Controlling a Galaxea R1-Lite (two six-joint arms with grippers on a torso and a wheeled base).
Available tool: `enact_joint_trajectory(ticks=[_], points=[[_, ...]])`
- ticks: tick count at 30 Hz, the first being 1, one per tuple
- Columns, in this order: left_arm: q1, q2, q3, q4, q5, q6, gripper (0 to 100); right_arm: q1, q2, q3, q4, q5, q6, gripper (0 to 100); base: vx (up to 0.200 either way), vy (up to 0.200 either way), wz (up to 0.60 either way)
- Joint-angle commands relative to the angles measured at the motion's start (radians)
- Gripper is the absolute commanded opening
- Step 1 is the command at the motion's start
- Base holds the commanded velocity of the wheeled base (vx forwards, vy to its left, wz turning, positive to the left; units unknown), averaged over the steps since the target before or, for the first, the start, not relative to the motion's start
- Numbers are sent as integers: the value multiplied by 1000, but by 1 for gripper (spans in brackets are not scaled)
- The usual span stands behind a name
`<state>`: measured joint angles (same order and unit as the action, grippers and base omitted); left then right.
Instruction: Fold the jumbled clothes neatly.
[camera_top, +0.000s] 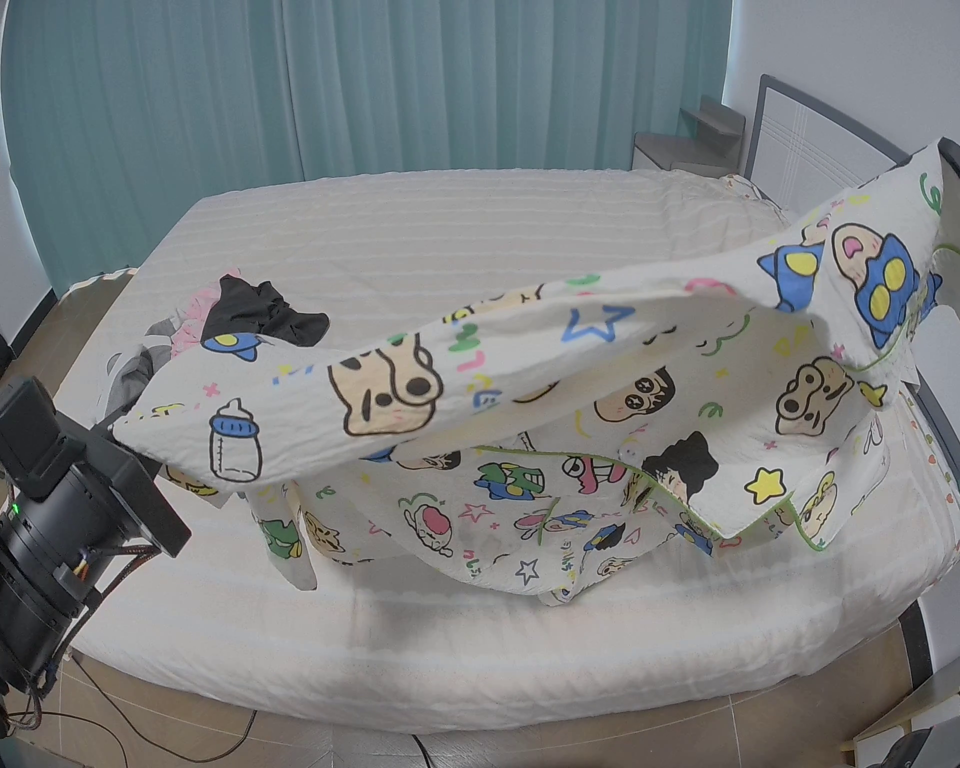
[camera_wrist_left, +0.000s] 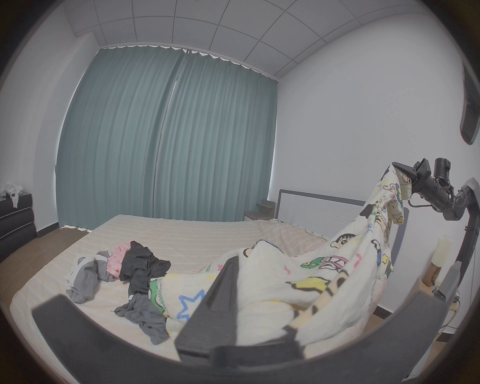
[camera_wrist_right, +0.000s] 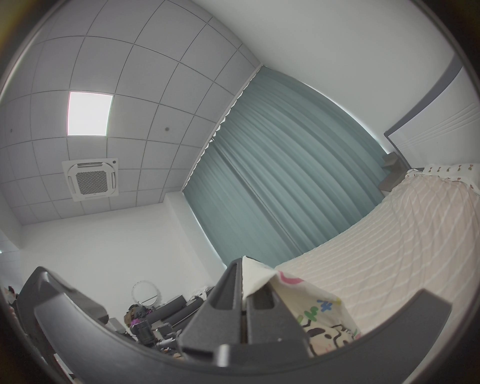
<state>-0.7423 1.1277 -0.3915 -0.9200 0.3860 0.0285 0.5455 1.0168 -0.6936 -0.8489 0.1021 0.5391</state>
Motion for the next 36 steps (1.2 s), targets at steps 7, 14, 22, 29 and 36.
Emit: enact_joint_trajectory(ticks=[7,14,22,29,36], points=[[-5,-60,65,1,-1,-1,0,4,-83,40,2,71,1,0,-143,0,0],[-23,-69,80,0,-1,-4,0,4,-98,26,4,117,1,0,0,0,0],[-23,-45,161,1,1,-9,0,-9,-63,115,2,116,4,0,0,0,0],[-8,72,200,-3,7,-70,0,-96,36,125,2,116,7,0,0,0,0],[60,216,166,-5,5,-122,0,-164,115,171,-7,113,2,0,29,0,0]])
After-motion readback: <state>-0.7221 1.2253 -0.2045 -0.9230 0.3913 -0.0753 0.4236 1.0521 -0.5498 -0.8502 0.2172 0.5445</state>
